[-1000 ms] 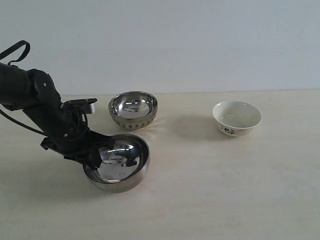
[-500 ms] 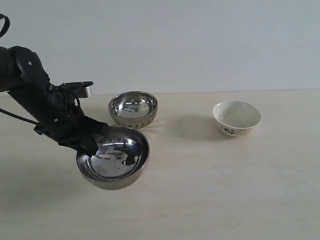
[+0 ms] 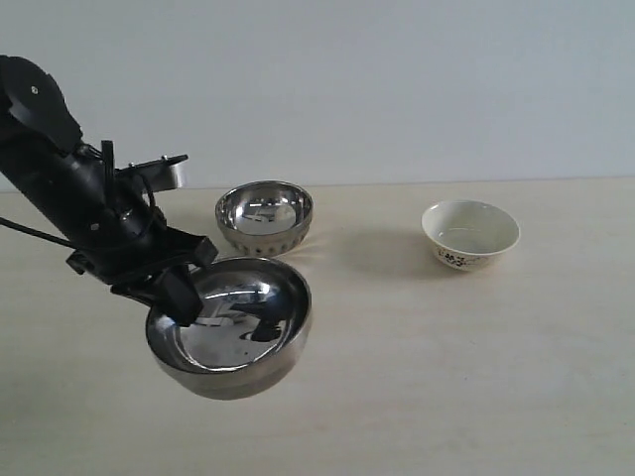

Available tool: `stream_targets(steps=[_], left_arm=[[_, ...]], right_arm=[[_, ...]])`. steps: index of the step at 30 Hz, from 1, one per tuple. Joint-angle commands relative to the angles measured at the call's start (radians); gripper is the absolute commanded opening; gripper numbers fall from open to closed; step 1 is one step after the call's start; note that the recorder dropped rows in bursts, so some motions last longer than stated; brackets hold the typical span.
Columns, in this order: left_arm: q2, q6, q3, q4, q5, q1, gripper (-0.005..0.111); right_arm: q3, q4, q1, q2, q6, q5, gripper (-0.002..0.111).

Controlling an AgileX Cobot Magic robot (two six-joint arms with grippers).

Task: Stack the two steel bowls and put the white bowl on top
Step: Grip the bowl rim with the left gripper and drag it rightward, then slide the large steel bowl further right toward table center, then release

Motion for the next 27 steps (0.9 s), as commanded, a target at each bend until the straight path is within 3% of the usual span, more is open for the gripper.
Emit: stream_targets(steps=[1,8,20,27], left_arm=[[-0.011,0.037,-0.002,-0.086,-0.064,-0.074,0.004],[0.027,-0.002,-0.002,-0.09,-0.133,-0.158,0.004],[0.085,-0.042,-0.002,-0.078,-0.197,-0.162,0.004],[0.107,-0.073,-0.002,0.018,-0.19,-0.206,0.004]], right_arm=[[0.0,-0.005,-0.006,-0.005,-0.004,-0.005,0.0],[0.0,-0.005,-0.006,-0.005,-0.004,-0.005,0.0],[0.0,-0.005,-0.006,-0.005,-0.004,-0.005,0.0],[0.0,-0.005,-0.006,-0.005,-0.004,-0.005,0.0]])
